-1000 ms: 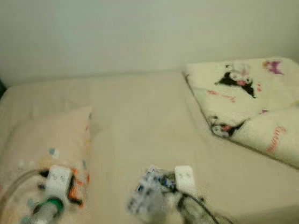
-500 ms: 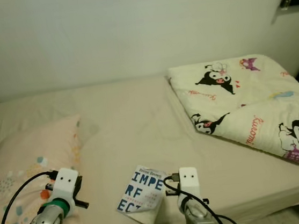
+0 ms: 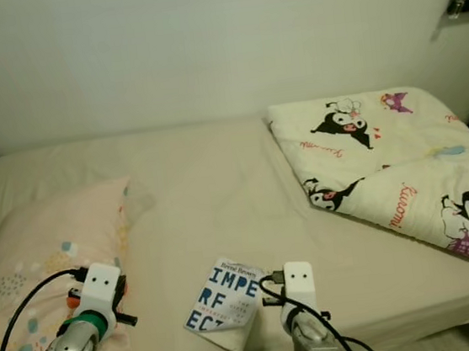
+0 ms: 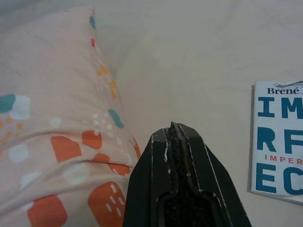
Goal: Clean up the room
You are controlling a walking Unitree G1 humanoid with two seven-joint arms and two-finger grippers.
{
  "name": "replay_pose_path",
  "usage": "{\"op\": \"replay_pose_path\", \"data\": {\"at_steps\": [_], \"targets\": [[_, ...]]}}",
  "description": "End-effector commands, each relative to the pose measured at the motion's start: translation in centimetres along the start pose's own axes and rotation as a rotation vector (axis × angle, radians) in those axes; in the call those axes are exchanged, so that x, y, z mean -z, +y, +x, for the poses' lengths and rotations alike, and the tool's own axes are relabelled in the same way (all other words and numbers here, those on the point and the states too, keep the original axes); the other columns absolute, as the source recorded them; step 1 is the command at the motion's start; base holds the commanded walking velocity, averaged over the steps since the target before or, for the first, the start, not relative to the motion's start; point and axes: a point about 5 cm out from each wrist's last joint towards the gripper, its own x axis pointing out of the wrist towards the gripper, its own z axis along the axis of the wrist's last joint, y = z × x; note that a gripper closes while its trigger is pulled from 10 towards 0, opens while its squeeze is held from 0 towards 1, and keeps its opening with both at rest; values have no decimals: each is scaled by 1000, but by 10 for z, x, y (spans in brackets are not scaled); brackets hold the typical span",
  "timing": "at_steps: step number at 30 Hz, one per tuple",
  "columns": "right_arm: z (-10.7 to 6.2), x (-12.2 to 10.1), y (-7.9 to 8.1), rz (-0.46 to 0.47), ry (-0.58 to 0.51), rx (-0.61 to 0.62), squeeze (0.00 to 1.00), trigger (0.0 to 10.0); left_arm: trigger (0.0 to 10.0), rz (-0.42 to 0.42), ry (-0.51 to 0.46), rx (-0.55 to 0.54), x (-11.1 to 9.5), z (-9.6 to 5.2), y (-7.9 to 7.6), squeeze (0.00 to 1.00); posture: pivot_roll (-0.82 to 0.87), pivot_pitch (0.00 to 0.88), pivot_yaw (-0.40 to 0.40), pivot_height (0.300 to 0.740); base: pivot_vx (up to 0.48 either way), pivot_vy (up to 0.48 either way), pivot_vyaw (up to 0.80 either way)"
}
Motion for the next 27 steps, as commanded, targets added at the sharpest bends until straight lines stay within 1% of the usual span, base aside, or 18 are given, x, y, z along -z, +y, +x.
{"op": "replay_pose_path", "data": {"at_steps": [1,2,4,6,10,13,14,27], "targets": [[-1,4,-2,9,25,4,0,10000,10000,-6,12,-5,4,-2,-1,0,150,0,9,675,0,0,0],[-1,4,-2,9,25,4,0,10000,10000,-6,12,-5,4,-2,-1,0,150,0,9,675,0,0,0],[0,4,-3,11,29,2,0,10000,10000,-9,15,-7,6,-3,-2,0,148,0,6,660,0,0,0],[0,4,-3,11,29,2,0,10000,10000,-9,15,-7,6,-3,-2,0,148,0,6,660,0,0,0],[0,4,-4,10,33,1,0,10000,10000,-11,15,-9,6,-3,-2,0,146,0,2,640,0,0,0],[0,4,-4,9,33,0,0,10000,10000,-12,16,-10,6,-3,-3,0,145,0,-1,635,0,0,0],[0,3,-4,4,27,-3,0,10000,10000,-14,15,-13,5,-3,-3,0,145,0,-1,625,0,0,0],[2,-1,-3,-12,36,-13,0,10000,10000,-17,21,-26,8,-4,-2,0,147,0,-8,625,0,0,0]]}}
